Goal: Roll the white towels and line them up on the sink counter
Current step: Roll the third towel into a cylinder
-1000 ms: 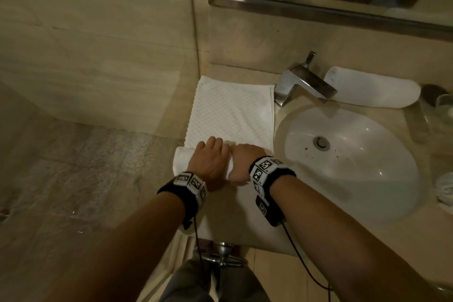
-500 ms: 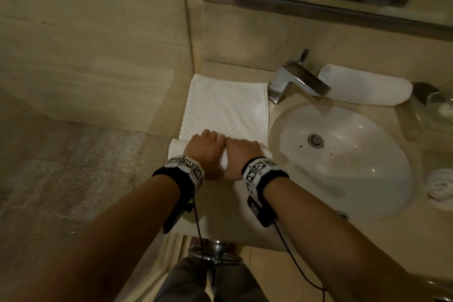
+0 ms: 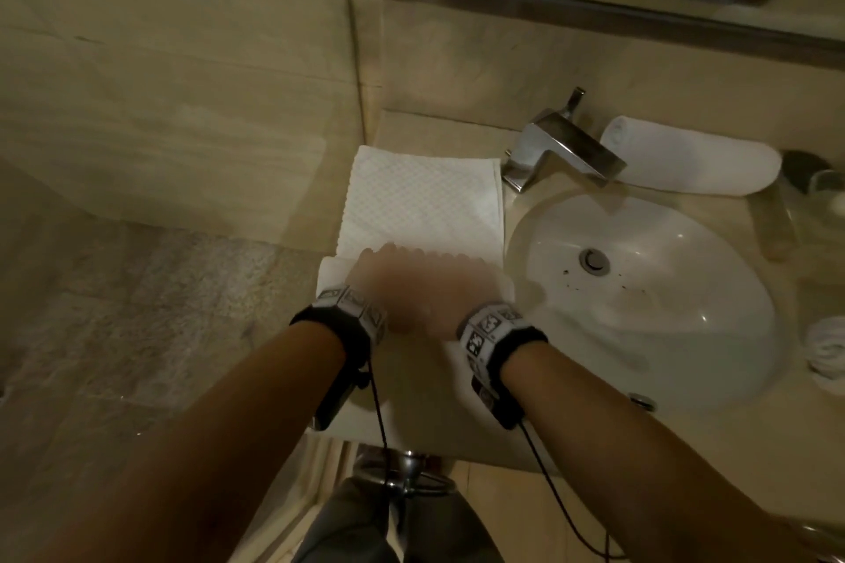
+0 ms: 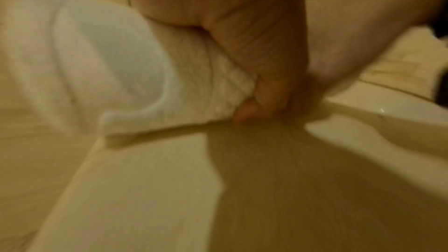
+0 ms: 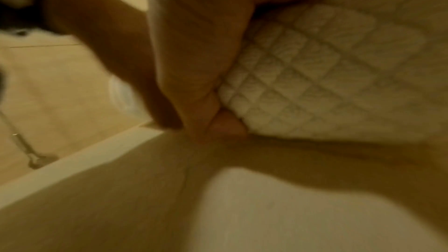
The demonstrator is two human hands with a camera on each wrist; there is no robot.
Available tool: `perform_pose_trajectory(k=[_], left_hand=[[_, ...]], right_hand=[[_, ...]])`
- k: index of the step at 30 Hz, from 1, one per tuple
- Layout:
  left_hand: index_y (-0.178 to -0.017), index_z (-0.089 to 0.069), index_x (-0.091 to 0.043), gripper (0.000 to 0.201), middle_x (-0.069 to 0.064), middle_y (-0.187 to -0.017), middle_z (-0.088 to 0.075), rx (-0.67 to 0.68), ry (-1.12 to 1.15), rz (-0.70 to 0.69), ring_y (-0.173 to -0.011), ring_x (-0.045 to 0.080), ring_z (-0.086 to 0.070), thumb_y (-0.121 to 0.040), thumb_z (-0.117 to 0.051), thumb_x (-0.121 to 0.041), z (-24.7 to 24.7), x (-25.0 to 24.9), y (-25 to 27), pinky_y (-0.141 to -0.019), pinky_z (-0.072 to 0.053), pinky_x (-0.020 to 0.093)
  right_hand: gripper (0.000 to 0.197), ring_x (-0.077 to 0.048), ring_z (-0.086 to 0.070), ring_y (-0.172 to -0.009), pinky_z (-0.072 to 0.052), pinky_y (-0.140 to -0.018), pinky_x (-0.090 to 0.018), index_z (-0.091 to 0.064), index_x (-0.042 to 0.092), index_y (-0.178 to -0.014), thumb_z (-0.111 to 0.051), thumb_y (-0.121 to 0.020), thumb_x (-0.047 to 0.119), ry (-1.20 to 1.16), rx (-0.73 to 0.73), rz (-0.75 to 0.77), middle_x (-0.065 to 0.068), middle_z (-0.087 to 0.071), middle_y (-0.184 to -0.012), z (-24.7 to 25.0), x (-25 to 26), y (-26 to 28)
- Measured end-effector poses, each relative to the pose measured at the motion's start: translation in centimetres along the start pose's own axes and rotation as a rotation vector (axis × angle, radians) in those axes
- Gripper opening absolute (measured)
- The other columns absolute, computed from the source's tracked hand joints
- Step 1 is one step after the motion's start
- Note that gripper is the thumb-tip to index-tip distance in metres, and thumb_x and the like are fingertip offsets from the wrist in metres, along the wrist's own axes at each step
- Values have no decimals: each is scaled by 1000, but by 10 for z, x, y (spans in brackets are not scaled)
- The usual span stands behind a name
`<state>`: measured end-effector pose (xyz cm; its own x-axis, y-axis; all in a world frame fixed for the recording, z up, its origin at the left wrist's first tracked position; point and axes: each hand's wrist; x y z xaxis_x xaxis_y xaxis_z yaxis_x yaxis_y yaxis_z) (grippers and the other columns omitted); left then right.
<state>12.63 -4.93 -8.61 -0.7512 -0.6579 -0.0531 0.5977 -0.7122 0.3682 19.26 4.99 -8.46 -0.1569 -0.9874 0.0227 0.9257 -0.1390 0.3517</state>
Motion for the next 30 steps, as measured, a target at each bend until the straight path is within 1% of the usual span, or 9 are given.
perform_pose_trajectory(k=[3, 6, 10, 14, 19, 21, 24, 26, 30], left_hand=[[-120, -43, -15, 59, 7, -117, -41, -175, -62, -50, -107, 24, -39, -73, -61, -46, -7, -3, 13, -85, -39, 34], [-122, -41, -15, 69, 7, -120, -41, -55, -36, -21, -110, 24, -38, -66, -72, -43, 0, -1, 2, -90, -41, 33], [-134, -39, -16, 92, 6, -129, -43, 146, -56, -25, -118, 24, -40, -58, -81, -46, 8, 2, -16, -102, -39, 34], [-137, -35, -16, 96, 6, -134, -41, 158, -3, 27, -122, 24, -37, -58, -82, -44, 7, 2, -12, -103, -39, 34], [-122, -41, -16, 73, 5, -118, -47, -93, -61, -12, -106, 23, -42, -66, -70, -53, -5, 0, 5, -92, -37, 34], [-124, -40, -16, 73, 5, -117, -47, -159, -66, -17, -104, 24, -43, -69, -66, -56, -13, -3, 12, -90, -35, 35], [-130, -39, -17, 80, 3, -119, -49, -109, -54, -29, -106, 23, -46, -66, -69, -53, -7, -3, 1, -91, -38, 34], [-128, -41, -19, 83, 3, -121, -51, 4, -42, -24, -109, 23, -49, -59, -76, -50, 2, 0, -13, -94, -42, 35], [-130, -42, -21, 91, 3, -127, -51, 181, -17, 22, -118, 22, -50, -53, -83, -46, 11, 0, -26, -99, -43, 35]], right_hand=[[46, -24, -62, -94, -46, -82, -35, -50, 16, -110, -68, -71, 35, -66, 83, 19, -3, -62, -101, 20, -3, -3], [42, -23, -62, -92, -47, -77, -32, -53, 17, -108, -68, -72, 32, -87, 142, 14, -3, -62, -101, 25, -4, -5], [67, -26, -49, -110, -38, -96, -38, -40, 14, -128, -70, -72, 34, 16, 3, 39, -7, -50, -121, 2, -1, 1], [70, -24, -49, -112, -37, -100, -38, -38, 14, -131, -72, -72, 31, 7, -24, 25, -6, -50, -123, -1, -2, 1], [36, -18, -57, -76, -44, -66, -27, -52, 19, -96, -72, -67, 29, -90, 167, 32, 6, -51, -74, 28, -6, -10], [35, -17, -57, -71, -44, -59, -24, -55, 19, -91, -72, -62, 25, -113, 198, 25, 5, -51, -69, 30, -6, -10], [60, -21, -58, -93, -49, -82, -33, -50, 15, -118, -71, -65, 31, -121, 121, -12, -1, -58, -100, 17, -3, -5], [71, -25, -50, -113, -40, -100, -40, -40, 13, -131, -70, -69, 31, -43, 20, -6, -6, -51, -122, 3, -3, 0], [69, -25, -52, -113, -40, -100, -40, -39, 15, -132, -70, -72, 31, -65, 39, -9, -6, -53, -123, 4, -8, -3]])
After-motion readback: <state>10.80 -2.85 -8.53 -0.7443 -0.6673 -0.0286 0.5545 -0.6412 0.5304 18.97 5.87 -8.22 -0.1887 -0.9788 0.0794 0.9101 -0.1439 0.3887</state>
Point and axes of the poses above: each hand's wrist, its own y-axis away from the middle knuckle, its own z-axis out of the back of the hand, x = y × z
